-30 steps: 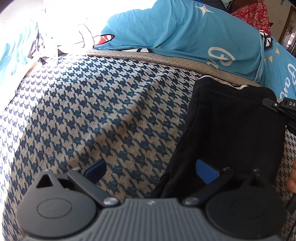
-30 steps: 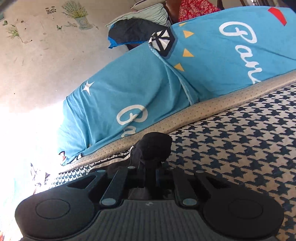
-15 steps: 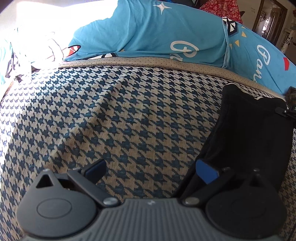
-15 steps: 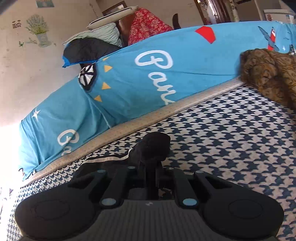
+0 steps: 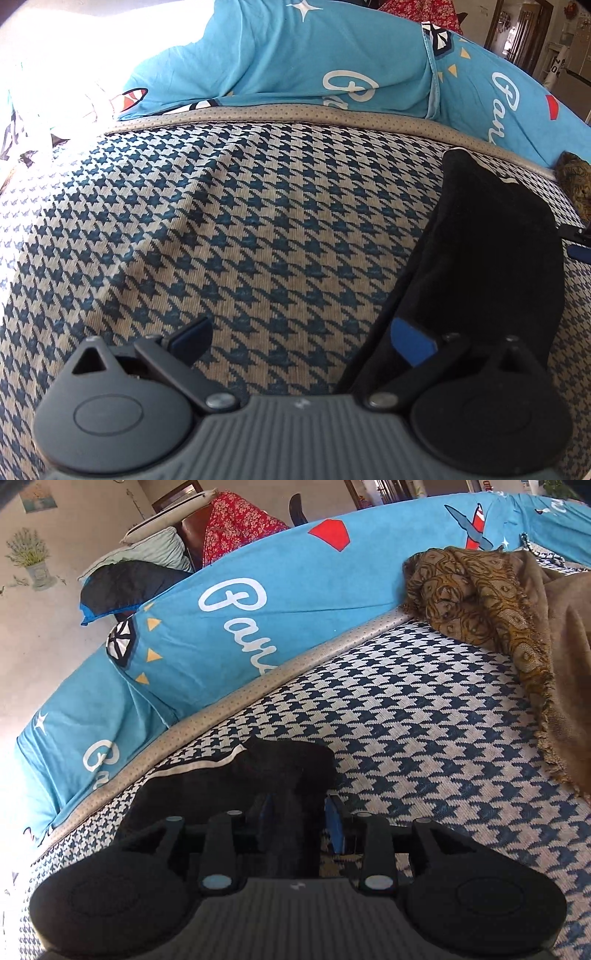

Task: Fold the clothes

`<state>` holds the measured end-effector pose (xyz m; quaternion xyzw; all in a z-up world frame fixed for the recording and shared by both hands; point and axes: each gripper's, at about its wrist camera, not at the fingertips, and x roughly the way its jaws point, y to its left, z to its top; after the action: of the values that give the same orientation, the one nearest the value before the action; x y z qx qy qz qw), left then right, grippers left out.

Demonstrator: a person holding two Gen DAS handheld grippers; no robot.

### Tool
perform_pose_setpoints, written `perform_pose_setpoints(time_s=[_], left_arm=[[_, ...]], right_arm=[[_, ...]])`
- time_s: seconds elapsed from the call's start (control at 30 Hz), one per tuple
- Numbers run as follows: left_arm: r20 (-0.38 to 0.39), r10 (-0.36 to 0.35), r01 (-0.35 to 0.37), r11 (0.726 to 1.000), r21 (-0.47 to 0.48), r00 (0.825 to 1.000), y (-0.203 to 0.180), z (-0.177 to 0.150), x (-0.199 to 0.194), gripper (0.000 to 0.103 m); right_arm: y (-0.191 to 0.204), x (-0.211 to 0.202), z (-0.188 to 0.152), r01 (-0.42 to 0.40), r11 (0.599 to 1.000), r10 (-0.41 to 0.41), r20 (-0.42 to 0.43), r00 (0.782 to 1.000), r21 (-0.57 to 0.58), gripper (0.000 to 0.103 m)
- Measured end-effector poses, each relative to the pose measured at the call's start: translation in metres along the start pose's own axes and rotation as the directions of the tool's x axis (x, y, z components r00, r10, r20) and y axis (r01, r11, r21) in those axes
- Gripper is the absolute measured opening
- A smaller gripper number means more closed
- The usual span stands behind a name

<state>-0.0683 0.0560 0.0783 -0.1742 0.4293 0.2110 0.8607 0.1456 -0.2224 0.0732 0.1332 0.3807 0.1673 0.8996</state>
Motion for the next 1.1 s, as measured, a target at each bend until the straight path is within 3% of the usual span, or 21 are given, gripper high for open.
perform_pose_setpoints(time_s=[0.13, 0.63, 1.1], left_arm=[[0.007, -0.05, 0.05, 0.999, 0.0, 0.999, 0.0, -0.01, -0.01, 0.103], [0.039, -0.067, 0.067, 0.998, 0.003, 0.997, 0.018, -0.043, -0.043, 0.103], [-0.001, -0.103, 0.103, 0.994, 0.038, 0.995, 0.026, -0.087, -0.067, 0.103]], right_arm=[[0.002, -0.018, -0.014, -0.017, 0.999, 0.016, -0.042, 0.999, -0.027, 0.036], [0.001, -0.095, -0.09, -0.22, 0.975, 0.212, -0.156, 0.965, -0.039, 0.049], [-0.011, -0.135, -0.176, -0.332, 0.942, 0.332, -0.306, 0.892, 0.053, 0.05]])
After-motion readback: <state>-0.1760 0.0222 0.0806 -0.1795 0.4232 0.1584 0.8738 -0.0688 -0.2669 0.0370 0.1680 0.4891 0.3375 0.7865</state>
